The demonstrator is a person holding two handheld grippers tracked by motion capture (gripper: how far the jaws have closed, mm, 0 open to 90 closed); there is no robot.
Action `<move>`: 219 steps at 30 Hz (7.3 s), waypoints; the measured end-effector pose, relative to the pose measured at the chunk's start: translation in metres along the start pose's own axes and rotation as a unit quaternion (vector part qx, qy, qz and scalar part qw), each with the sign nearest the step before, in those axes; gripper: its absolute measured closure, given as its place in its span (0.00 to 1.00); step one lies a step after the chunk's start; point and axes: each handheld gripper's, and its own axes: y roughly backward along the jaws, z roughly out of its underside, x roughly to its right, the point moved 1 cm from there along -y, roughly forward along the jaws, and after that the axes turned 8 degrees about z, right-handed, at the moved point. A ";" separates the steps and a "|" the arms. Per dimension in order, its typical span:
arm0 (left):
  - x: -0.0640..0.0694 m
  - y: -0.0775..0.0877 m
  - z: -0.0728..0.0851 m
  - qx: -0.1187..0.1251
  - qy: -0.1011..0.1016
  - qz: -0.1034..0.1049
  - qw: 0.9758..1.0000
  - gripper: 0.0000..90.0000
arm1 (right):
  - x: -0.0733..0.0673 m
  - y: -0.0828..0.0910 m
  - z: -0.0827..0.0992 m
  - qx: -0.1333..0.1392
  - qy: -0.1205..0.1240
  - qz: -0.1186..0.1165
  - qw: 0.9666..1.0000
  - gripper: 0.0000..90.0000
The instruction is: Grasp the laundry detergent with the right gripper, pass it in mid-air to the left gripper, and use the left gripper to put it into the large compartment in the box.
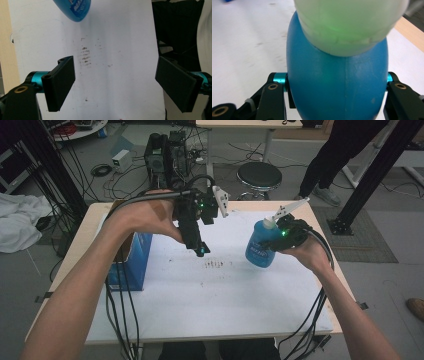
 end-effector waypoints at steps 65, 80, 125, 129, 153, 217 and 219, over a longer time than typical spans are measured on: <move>-0.024 -0.059 -0.014 0.052 0.045 0.017 0.997 0.20 | -0.072 -0.011 -0.065 0.015 0.175 -0.216 0.961 0.48; -0.027 -0.065 -0.010 0.070 0.045 0.014 0.996 0.22 | -0.072 -0.013 -0.064 0.015 0.170 -0.220 0.960 0.48; -0.026 -0.078 -0.007 0.088 0.052 0.014 0.995 0.38 | -0.072 -0.021 -0.063 0.039 0.186 -0.215 0.958 0.48; -0.026 -0.078 -0.007 0.089 0.049 0.015 0.995 0.40 | -0.072 -0.021 -0.063 0.040 0.186 -0.216 0.958 0.48; -0.026 -0.077 -0.007 0.079 0.043 0.010 0.996 0.43 | -0.073 -0.022 -0.061 0.048 0.178 -0.226 0.957 0.47; -0.018 -0.053 0.013 0.093 0.079 -0.003 0.993 0.42 | -0.063 -0.018 -0.048 -0.001 0.136 -0.168 0.976 0.14; -0.018 -0.048 0.015 0.086 0.076 -0.007 0.993 0.42 | -0.063 -0.018 -0.047 -0.008 0.135 -0.163 0.977 0.14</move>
